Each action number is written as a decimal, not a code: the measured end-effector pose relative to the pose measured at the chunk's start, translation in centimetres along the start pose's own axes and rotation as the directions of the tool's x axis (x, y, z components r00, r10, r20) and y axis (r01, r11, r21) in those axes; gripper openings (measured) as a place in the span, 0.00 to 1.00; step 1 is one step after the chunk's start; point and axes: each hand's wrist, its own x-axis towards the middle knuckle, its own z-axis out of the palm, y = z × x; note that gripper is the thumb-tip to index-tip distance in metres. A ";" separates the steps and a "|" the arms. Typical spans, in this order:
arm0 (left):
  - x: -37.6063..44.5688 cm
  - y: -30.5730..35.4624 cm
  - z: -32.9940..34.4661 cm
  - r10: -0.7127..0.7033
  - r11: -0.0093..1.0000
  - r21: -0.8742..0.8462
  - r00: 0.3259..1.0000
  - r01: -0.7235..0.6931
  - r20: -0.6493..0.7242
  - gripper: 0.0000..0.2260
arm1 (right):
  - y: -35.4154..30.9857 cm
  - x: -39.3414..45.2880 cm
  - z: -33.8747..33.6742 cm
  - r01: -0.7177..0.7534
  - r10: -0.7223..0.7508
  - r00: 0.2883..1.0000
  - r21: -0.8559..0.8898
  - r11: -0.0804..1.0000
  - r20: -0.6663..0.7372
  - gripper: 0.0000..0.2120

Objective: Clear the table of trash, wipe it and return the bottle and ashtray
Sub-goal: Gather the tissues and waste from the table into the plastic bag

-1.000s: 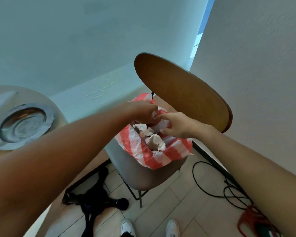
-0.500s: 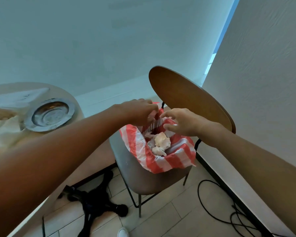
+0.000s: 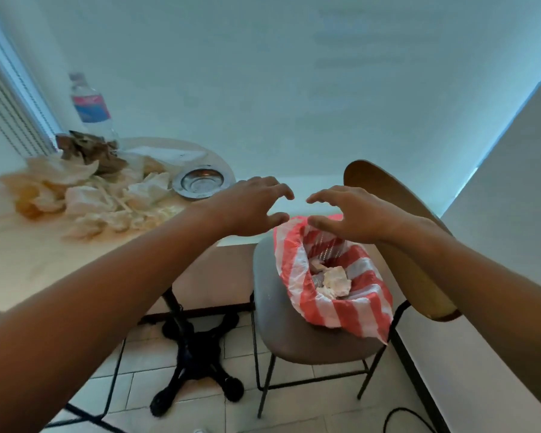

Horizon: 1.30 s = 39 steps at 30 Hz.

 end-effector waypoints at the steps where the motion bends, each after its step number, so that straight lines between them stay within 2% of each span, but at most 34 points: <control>1: -1.0 -0.2 -0.4 -0.016 1.000 -0.008 1.000 0.016 -0.024 0.21 | -0.7 0.2 -0.3 0.019 -0.019 1.000 -0.005 1.000 -0.003 0.28; 8: -9.6 -4.0 -3.0 -0.137 0.990 -0.063 0.973 0.128 -0.184 0.19 | -8.3 2.6 -0.9 0.190 -0.190 0.981 0.004 0.982 -0.044 0.29; 14: -16.0 -9.2 -3.8 -0.225 0.973 -0.109 0.951 0.206 -0.212 0.19 | -14.6 5.2 0.3 0.270 -0.269 0.962 0.031 0.962 -0.043 0.32; 20: -20.3 -15.5 -4.1 -0.231 0.969 -0.142 0.946 0.202 -0.226 0.19 | -21.1 8.3 2.3 0.295 -0.294 0.955 0.031 0.955 -0.041 0.29; 24: -21.9 -19.5 -4.5 -0.202 0.974 -0.147 0.948 0.170 -0.244 0.20 | -24.2 10.1 3.7 0.291 -0.291 0.956 -0.005 0.957 -0.040 0.32; 28: -23.3 -23.1 -4.4 -0.206 0.973 -0.154 0.951 0.173 -0.230 0.22 | -26.2 11.2 4.8 0.254 -0.256 0.966 -0.040 0.966 -0.041 0.33; 39: -24.9 -27.7 -4.0 -0.231 0.969 -0.148 0.944 0.200 -0.235 0.24 | -29.6 14.5 5.5 0.242 -0.246 0.967 -0.062 0.968 -0.061 0.25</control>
